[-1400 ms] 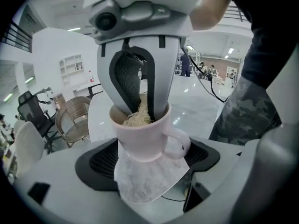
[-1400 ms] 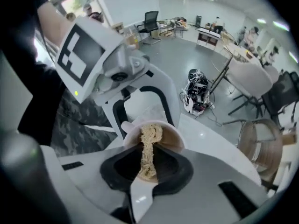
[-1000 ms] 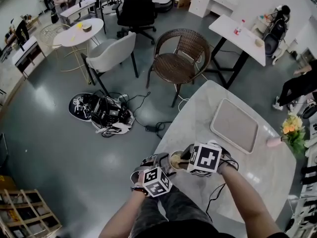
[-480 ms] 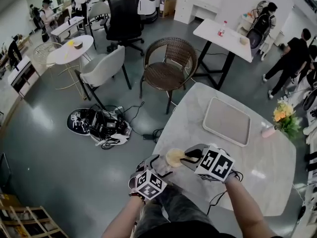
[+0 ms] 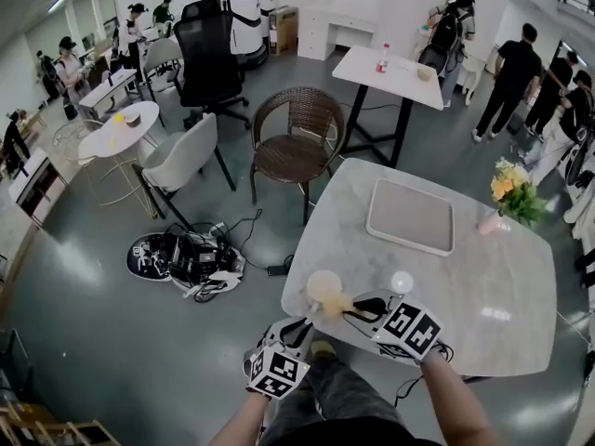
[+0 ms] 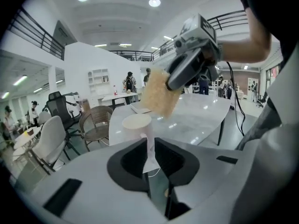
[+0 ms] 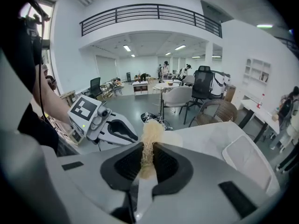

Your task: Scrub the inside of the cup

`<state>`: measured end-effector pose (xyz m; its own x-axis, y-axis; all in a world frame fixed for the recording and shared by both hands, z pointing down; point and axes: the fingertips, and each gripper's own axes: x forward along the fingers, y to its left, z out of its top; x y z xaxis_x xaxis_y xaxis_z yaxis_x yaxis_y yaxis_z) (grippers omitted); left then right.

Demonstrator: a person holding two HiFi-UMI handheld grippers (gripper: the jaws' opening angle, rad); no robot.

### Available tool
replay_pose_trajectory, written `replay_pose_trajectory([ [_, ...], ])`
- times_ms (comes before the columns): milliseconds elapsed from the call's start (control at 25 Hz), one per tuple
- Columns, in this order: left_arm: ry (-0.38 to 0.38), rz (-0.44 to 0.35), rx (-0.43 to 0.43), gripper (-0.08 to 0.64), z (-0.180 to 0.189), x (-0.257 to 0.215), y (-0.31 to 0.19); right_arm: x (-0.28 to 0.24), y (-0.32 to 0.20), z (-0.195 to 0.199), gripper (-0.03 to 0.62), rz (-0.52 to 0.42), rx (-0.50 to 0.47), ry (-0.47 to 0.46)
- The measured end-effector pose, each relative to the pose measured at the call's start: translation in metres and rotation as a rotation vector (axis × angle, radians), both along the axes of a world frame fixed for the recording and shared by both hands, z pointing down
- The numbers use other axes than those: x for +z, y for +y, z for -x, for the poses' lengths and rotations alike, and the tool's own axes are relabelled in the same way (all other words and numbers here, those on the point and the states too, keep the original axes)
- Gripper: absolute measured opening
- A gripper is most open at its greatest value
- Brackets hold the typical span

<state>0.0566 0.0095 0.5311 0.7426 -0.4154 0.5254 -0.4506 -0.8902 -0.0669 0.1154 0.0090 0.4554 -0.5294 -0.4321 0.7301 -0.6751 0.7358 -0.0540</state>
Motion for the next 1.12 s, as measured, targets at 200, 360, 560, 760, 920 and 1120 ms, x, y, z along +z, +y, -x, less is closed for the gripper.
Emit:
replay_pose_trajectory([
  [200,0.117,0.065,-0.071,0.014,0.008,-0.015,0.009,-0.002,0.026,0.012,0.06,-0.049,0.096,-0.06],
  [360,0.163,0.098,-0.089,0.014,0.014,-0.022,0.022,-0.002,0.051,0.021,0.06,-0.06,0.144,-0.093],
  [560,0.192,0.124,-0.085,0.014,0.019,-0.022,0.034,0.001,0.077,0.031,0.06,-0.057,0.179,-0.113],
  [760,0.195,0.147,-0.097,0.014,0.023,-0.027,0.044,-0.002,0.092,0.037,0.06,-0.049,0.174,-0.119],
  [920,0.206,0.164,-0.125,0.014,0.026,-0.03,0.046,-0.005,0.095,0.041,0.06,-0.058,0.164,-0.129],
  [1120,0.201,0.185,-0.168,0.014,0.025,-0.018,0.045,0.005,0.098,0.041,0.06,-0.054,0.135,-0.139],
])
